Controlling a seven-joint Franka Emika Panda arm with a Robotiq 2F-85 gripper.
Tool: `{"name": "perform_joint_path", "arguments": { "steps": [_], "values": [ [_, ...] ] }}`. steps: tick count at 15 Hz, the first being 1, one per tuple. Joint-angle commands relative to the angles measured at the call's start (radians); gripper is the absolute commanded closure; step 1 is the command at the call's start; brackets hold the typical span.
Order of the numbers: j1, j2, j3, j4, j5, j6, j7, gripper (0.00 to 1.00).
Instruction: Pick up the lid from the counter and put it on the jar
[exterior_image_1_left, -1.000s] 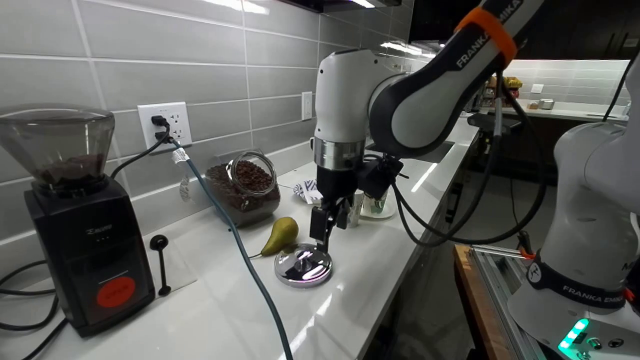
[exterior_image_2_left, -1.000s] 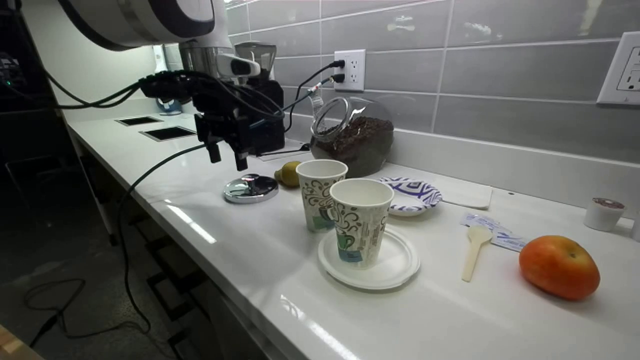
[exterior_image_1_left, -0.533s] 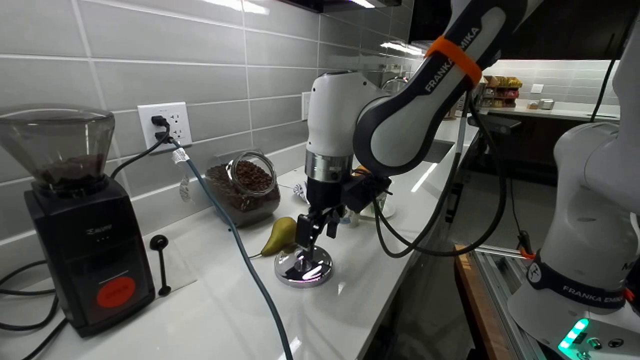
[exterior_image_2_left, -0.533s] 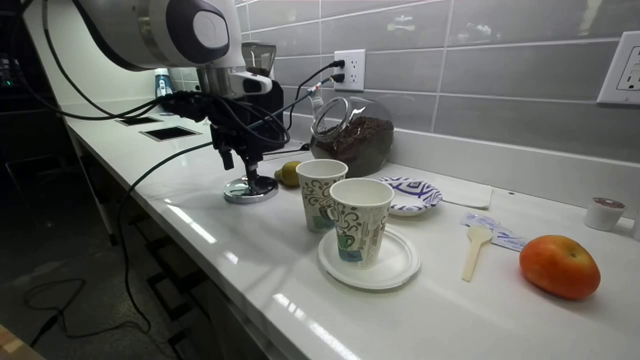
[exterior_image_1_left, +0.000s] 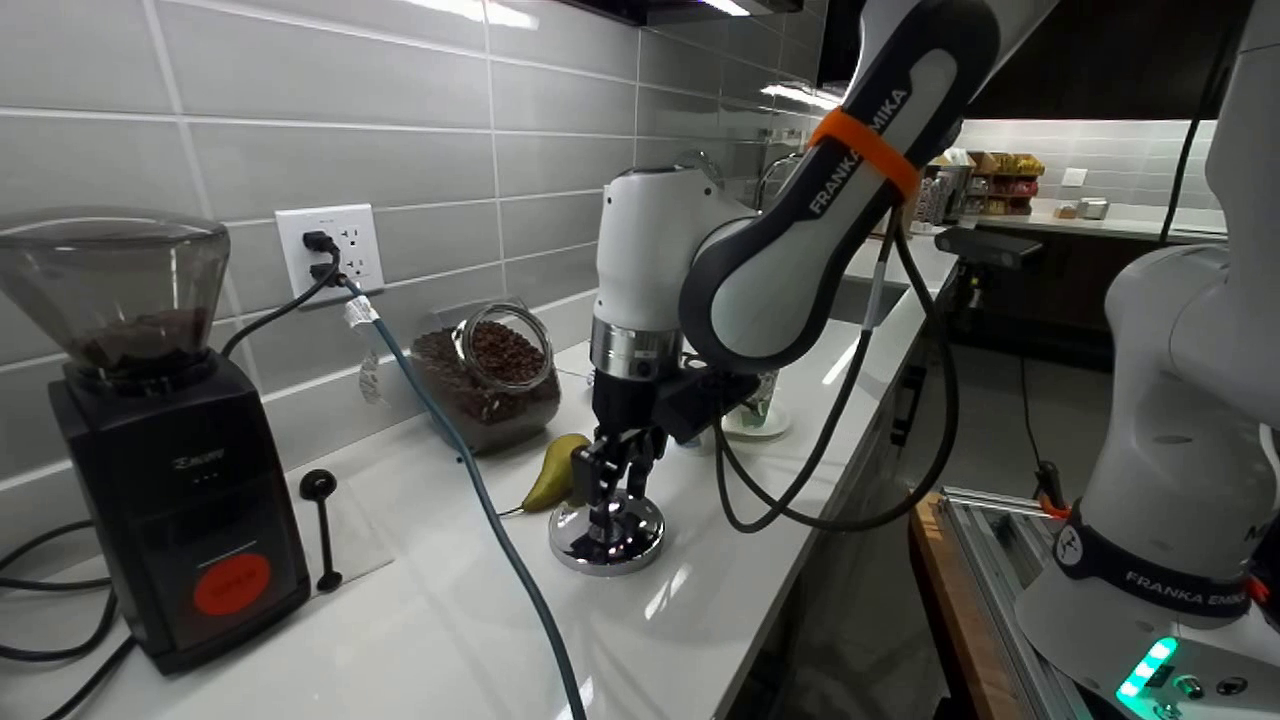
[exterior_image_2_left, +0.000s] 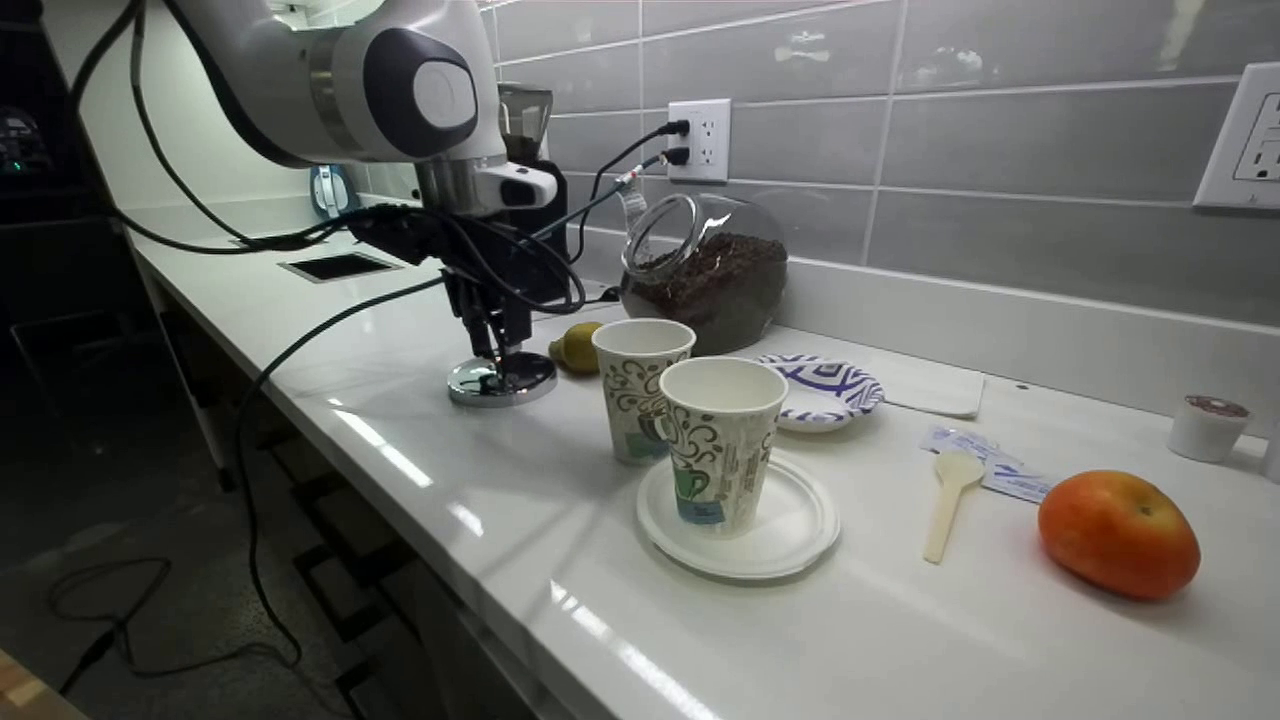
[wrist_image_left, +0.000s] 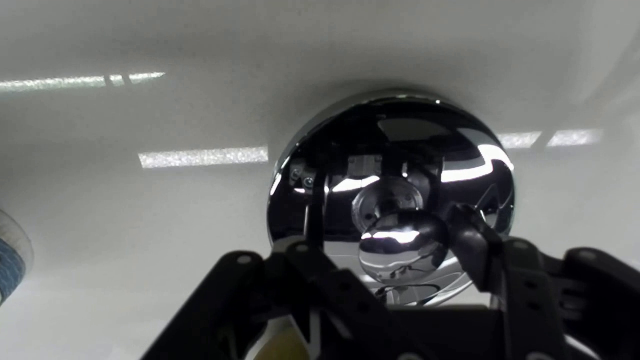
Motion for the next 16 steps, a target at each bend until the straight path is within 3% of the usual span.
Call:
{"name": "perform_joint_path", "arguments": {
  "steps": [1,5,7,9,11,16],
  "values": [
    [0.03,0.038,-0.028,0.029,0.001,0.031,0.035,0.31],
    [0.04,0.046,-0.034,0.033,0.017,0.056,0.031,0.34],
    [0.045,0.047,-0.034,0.035,0.019,0.061,0.031,0.44],
    [0.052,0.045,-0.038,0.035,0.011,0.053,0.041,0.68],
    [0.059,0.038,-0.043,0.038,-0.002,0.019,0.056,0.79],
    [0.084,-0.043,-0.07,0.049,-0.075,-0.077,0.121,0.79]
  ]
}}
